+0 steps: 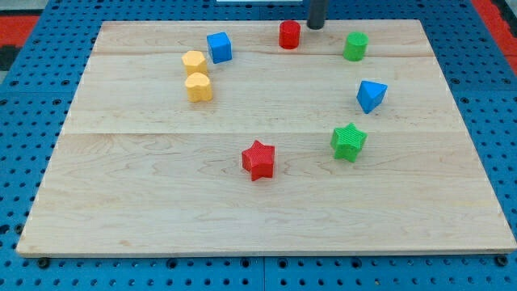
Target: Slightly push the green circle and blue triangle to the right
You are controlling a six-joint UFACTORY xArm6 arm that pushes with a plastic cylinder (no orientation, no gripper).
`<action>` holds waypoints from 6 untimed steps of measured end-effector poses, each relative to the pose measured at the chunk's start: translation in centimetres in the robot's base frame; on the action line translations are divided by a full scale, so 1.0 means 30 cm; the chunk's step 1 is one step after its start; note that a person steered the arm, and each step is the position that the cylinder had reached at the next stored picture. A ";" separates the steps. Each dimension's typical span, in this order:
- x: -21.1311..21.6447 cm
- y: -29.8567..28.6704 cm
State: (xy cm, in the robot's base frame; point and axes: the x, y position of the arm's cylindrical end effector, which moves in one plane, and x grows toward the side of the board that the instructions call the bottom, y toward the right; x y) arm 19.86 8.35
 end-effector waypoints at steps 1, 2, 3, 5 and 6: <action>0.026 -0.027; 0.091 -0.039; 0.145 0.098; 0.223 0.142; 0.452 0.244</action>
